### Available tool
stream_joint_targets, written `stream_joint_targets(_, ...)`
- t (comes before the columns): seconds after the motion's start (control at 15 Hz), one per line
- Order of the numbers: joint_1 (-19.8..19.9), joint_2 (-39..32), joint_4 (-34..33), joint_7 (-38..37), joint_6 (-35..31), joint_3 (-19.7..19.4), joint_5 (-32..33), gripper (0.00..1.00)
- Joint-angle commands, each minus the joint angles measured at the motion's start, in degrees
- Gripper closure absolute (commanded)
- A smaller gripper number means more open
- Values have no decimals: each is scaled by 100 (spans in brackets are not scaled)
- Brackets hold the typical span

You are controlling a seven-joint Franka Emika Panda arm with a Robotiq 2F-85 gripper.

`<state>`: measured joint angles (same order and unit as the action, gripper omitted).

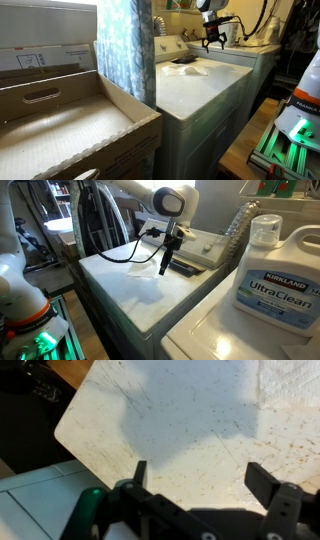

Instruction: Lift up the cream cover on the top right corner of the dryer and pull out the gray object from inside the compartment

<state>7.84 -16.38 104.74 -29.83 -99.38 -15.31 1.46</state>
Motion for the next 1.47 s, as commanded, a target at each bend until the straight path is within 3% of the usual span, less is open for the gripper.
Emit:
stream_joint_targets(0.0, 75, 633, 627, 301, -508, 41, 238, 0)
stream_joint_targets(0.6, 184, 1926, 1569, 2429, -1917, 228, -55, 0)
stream_joint_targets(1.0, 125, 2589, 1933, 4127, -1995, 246, -362, 0)
stream_joint_targets(1.4, 94, 2869, 2107, 4976, -1965, 215, -341, 0)
